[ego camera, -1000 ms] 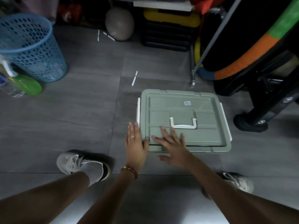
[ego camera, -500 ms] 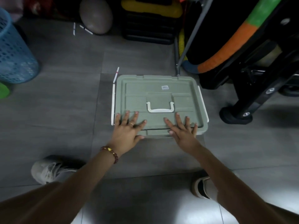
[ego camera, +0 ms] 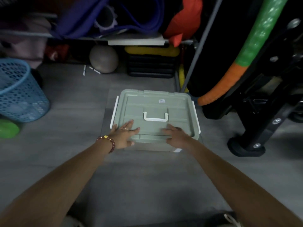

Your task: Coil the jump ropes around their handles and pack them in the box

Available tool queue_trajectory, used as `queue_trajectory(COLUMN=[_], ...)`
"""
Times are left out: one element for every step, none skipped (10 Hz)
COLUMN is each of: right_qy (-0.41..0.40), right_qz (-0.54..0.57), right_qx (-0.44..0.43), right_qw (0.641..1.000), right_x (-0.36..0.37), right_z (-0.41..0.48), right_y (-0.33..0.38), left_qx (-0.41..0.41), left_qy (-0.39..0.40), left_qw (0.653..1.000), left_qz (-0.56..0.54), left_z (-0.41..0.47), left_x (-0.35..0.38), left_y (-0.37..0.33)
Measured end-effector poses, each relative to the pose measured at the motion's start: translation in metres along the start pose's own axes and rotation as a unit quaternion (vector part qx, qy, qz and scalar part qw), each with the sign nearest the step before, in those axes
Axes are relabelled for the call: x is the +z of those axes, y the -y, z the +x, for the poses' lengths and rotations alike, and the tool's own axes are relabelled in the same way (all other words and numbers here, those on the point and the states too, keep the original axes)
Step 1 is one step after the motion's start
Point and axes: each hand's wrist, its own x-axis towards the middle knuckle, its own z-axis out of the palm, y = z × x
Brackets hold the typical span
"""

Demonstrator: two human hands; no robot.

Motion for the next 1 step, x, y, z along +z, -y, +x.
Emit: queue_trajectory(right_qy=[0.058], right_qz=[0.194], right_qx=[-0.048], right_qw=[0.978], right_x=[-0.0598], right_z=[-0.0329], right_y=[0.0002], left_qx=[0.041], left_qy=[-0.02], left_qw=[0.984], left_qz=[-0.173], left_z=[-0.0265], left_x=[-0.0345], left_y=[-0.0122])
